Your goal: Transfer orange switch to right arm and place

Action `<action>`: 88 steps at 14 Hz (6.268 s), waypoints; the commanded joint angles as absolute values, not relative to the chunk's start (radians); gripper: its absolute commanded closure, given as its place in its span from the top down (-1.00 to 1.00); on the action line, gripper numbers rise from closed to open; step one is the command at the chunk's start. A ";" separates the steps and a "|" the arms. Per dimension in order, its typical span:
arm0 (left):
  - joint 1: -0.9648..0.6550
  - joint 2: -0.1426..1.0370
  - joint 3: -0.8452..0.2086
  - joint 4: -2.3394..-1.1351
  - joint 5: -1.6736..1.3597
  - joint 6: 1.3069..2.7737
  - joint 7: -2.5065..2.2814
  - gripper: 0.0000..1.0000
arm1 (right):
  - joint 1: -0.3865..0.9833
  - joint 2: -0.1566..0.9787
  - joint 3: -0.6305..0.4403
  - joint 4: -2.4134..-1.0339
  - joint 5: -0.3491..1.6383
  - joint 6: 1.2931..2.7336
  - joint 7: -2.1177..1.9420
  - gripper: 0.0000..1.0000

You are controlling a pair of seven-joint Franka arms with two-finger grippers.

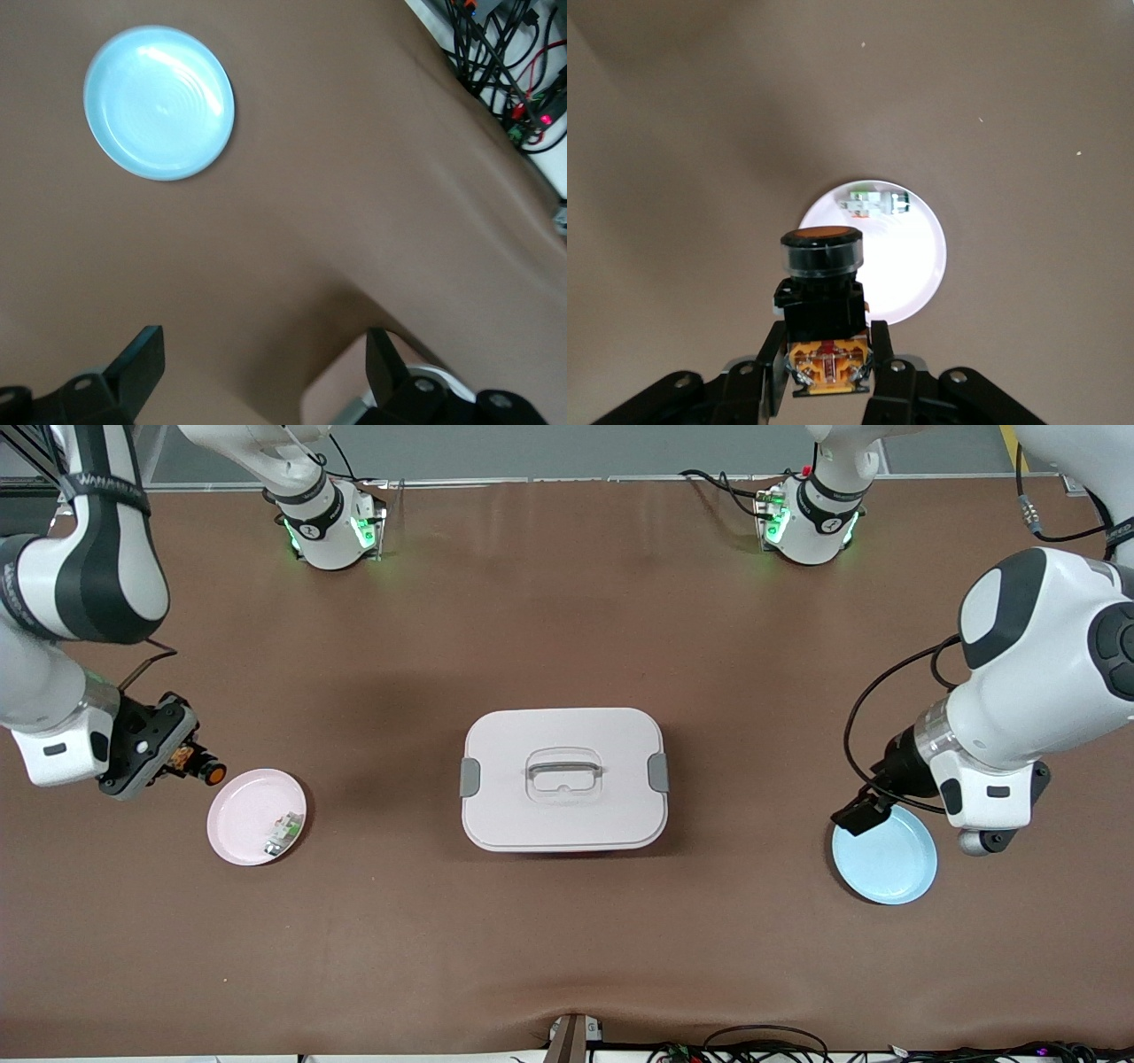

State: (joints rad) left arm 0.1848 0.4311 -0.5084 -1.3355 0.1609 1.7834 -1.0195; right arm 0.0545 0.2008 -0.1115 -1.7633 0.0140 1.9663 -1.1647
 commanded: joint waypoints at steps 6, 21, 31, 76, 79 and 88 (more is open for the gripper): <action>0.308 0.331 -0.522 -1.345 0.190 1.703 -0.559 1.00 | -0.043 0.400 -0.091 -1.721 0.009 2.158 -1.512 -1.00; 0.172 -0.020 -0.215 -1.540 0.069 1.557 -0.095 1.00 | -0.078 0.557 -0.086 -1.723 0.115 2.224 -1.718 -1.00; 0.107 -0.130 -0.163 -1.635 0.017 1.532 -0.110 1.00 | -0.101 0.626 -0.086 -1.723 0.114 2.252 -1.753 -1.00; 0.112 -0.126 -0.160 -1.632 0.015 1.534 -0.112 1.00 | -0.103 0.638 -0.086 -1.433 0.121 1.855 -0.760 1.00; 0.112 -0.127 -0.158 -1.634 0.015 1.532 -0.107 1.00 | -0.104 0.640 -0.086 -1.425 0.118 1.855 -0.385 1.00; 0.114 -0.126 -0.153 -1.629 -0.038 1.532 -0.072 1.00 | -0.098 0.638 -0.087 -1.422 0.049 1.861 -0.201 1.00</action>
